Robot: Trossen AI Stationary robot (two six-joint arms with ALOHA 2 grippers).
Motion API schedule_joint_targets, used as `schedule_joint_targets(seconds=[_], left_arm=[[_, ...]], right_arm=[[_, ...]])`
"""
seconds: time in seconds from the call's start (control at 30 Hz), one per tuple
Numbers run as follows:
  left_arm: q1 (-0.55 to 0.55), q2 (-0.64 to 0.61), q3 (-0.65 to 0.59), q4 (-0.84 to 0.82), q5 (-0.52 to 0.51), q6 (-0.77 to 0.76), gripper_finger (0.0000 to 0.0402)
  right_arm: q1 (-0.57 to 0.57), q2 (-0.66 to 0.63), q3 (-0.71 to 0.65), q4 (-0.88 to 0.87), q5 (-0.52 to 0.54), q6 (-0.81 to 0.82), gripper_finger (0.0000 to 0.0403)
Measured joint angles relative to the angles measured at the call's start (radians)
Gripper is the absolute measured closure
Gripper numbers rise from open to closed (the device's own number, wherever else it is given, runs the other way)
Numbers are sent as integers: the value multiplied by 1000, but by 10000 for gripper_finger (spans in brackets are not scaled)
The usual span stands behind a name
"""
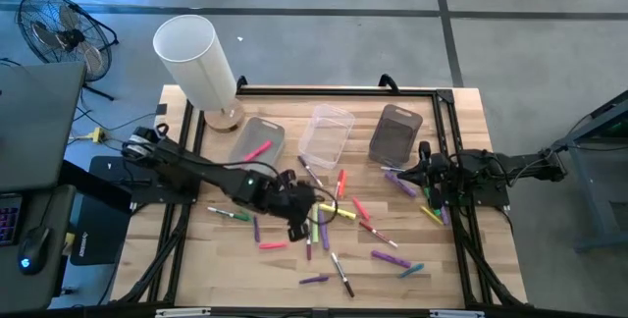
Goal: Pick & Place Markers
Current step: Put the pink pen into the transparent bin
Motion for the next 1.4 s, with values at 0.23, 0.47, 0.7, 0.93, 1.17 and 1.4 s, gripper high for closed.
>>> schedule_joint_targets(seconds=[0.23, 0.47, 0.7, 0.93, 1.17, 1.4], left_arm=[[-21, -68, -208, 257, 93, 15, 401], [-30, -256, -522, 522, 89, -6, 401], [-29, -522, -708, 525, 33, 72, 401], [-29, -775, -768, 351, 22, 107, 401], [-29, -904, -768, 293, 69, 174, 401], [-28, -917, -769, 281, 108, 223, 401]], right_arm=[[9, 55, 14, 132, 74, 41, 403], [72, 436, 222, 129, 241, 85, 403], [85, 967, 628, -130, 312, 314, 402], [77, 1367, 1007, -607, 293, 590, 403], [72, 1589, 1122, -733, 90, 699, 368], [77, 1731, 1119, -736, 25, 825, 301]])
